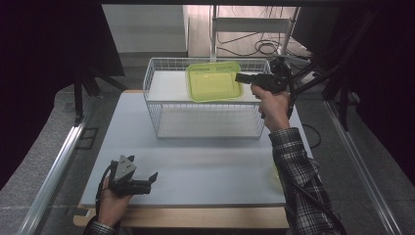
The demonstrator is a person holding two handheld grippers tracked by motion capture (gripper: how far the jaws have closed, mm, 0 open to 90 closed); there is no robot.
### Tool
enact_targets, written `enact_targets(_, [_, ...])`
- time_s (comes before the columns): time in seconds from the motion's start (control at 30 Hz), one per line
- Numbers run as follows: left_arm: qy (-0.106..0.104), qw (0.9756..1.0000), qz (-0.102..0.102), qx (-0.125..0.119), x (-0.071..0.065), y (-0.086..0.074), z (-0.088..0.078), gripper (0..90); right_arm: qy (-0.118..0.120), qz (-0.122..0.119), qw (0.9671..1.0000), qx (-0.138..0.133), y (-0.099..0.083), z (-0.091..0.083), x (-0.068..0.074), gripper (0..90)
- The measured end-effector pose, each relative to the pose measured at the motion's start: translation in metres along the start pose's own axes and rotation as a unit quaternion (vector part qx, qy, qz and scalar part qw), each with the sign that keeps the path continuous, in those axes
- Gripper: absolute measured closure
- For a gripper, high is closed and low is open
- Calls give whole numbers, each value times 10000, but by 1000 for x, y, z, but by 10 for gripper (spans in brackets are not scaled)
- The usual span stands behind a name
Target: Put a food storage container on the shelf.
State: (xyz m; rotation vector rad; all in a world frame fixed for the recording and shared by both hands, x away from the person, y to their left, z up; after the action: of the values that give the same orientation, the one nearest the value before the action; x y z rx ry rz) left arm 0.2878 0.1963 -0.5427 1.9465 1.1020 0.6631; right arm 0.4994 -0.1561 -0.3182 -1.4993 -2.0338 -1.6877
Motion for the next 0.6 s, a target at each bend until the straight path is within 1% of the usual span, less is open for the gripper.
enact_targets(0.1, [8, 10000, 6, 2, 0, 0, 0, 0, -64, 4, 10000, -33, 3, 1, -1, 802])
enact_targets(0.13, [7, 10000, 7, -2, 0, 0, 0, 0, -149, 7, 9999, -60, 7, 4, -3, 802])
enact_targets(0.2, [7, 10000, 6, -3, 0, 0, 0, 0, -178, 5, 9998, -80, 8, 5, -3, 802])
enact_targets(0.37, [2, 10000, 13, 2, 0, 0, 0, 0, -380, 2, 9992, -89, 11, 12, -8, 802])
enact_targets(0.6, [-16, 10000, 35, 24, 0, 0, 0, 0, -463, 107, 9988, -84, 8, 25, -10, 801])
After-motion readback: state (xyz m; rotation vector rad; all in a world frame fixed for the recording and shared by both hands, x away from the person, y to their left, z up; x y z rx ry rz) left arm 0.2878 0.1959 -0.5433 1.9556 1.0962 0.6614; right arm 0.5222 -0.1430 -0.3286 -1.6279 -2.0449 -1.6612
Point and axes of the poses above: each handheld gripper's, and its own axes: z roughly forward along the jaws, y roughly out of its top, x roughly to its left, the point moved 5 cm from there along z, roughly forward along the jaws, and after that the axes turned 3 degrees about x, right-handed, at the moved point
